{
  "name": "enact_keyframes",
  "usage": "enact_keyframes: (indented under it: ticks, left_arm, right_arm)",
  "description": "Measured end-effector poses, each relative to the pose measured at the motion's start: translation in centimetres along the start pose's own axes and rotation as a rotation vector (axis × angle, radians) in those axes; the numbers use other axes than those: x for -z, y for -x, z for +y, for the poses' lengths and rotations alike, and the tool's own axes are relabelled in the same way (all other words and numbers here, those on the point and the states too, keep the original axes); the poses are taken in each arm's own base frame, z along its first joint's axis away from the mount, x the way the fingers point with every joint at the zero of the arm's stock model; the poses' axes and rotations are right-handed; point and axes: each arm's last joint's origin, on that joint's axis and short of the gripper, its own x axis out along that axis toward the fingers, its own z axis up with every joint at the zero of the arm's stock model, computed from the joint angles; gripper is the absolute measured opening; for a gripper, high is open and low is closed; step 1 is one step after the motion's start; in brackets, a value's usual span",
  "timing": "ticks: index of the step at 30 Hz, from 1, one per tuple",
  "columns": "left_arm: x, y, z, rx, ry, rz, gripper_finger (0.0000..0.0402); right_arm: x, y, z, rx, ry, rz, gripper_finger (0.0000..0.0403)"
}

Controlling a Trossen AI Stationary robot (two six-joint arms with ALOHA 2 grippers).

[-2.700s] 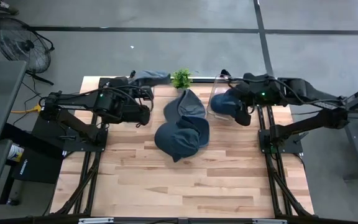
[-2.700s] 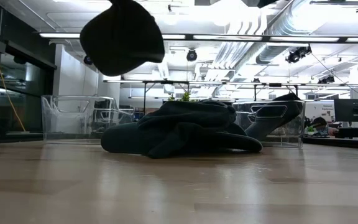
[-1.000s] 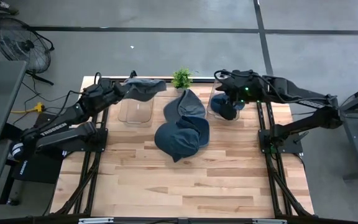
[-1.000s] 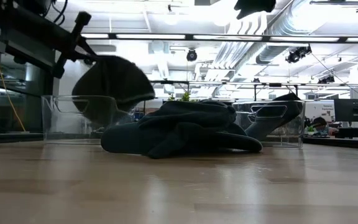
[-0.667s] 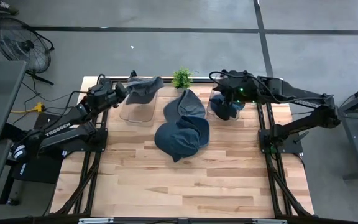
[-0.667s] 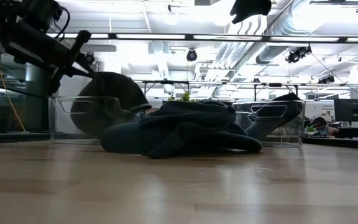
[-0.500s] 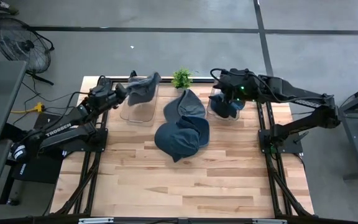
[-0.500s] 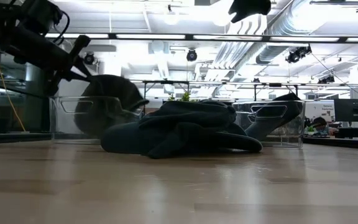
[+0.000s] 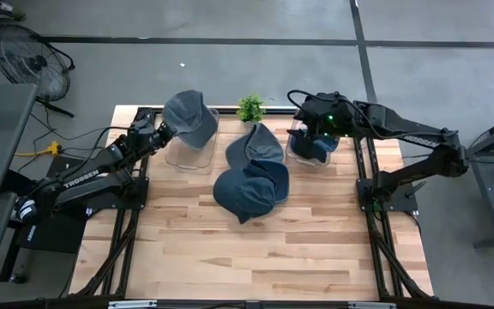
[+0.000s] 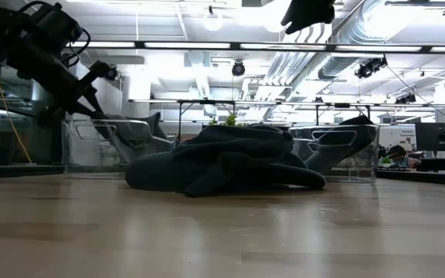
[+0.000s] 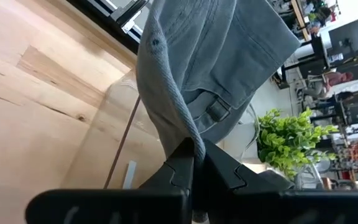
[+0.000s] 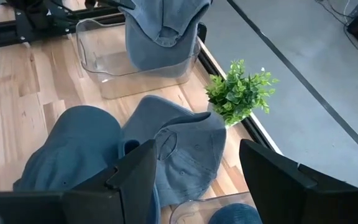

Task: Pick & Place hat
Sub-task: Put the bottom gray cap into the left transparent bin

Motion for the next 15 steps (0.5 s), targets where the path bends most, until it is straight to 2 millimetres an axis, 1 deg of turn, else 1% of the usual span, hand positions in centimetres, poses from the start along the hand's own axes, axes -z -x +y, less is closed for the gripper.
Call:
enact_keyframes:
  ticks: [7,15]
  left_arm:
    - [0.01,0.0,0.01,0.0,-0.067,0.004,0.0014]
    - [0.2,0.04,-0.05,0.03,-0.144,0.068,0.0014]
  right_arm:
    - [0.01,-0.44,0.13,-0.011,0.001,0.012,0.0224]
    - [0.06,-0.44,0.19,-0.03,0.004,0.018,0.0224]
